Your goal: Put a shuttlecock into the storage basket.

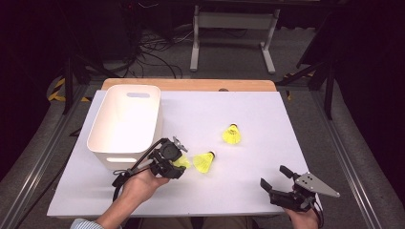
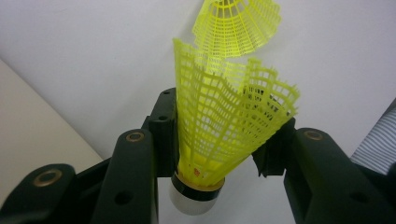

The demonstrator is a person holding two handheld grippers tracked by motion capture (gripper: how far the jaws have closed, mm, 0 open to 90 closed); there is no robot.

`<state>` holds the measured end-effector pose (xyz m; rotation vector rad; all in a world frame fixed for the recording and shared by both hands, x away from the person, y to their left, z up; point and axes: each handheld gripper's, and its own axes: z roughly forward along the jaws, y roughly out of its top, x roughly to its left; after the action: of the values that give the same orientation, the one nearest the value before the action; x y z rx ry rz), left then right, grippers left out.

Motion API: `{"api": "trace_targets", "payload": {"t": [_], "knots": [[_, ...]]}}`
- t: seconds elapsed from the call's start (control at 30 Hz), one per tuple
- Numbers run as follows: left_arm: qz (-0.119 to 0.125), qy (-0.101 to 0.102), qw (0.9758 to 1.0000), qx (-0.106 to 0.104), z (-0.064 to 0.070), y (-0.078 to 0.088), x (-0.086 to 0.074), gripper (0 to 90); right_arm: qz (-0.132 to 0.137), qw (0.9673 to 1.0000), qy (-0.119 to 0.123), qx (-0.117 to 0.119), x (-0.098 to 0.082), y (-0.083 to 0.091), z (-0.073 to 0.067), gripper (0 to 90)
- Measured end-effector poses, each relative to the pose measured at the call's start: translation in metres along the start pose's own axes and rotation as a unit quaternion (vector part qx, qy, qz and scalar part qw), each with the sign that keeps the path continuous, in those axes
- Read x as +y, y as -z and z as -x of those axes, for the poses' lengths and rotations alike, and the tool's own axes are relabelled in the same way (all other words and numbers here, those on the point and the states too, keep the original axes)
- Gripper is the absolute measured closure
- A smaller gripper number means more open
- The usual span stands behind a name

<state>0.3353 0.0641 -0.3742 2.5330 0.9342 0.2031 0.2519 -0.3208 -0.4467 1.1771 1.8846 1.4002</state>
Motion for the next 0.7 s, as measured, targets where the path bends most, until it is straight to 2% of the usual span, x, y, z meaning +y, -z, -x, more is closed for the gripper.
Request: {"api": "trace_targets", "payload": {"t": [0.23, 0.57, 0.7], "knots": [[0.006, 0.013, 0.9998, -0.012, -0.002, 0.006, 0.003, 59.2, 0.001, 1.0, 0.0, 0.001, 0.0, 0.001, 0.0, 10.8], [0.021, 0.019, 0.9996, -0.006, -0.004, 0.022, 0.009, 59.3, 0.0, 1.0, 0.001, 0.001, 0.0, 0.0, 0.0, 10.8], [0.015, 0.016, 0.9998, 0.002, -0.005, 0.025, 0.013, 60.5, 0.001, 1.0, 0.0, 0.0, 0.0, 0.0, 0.0, 10.8]]}}
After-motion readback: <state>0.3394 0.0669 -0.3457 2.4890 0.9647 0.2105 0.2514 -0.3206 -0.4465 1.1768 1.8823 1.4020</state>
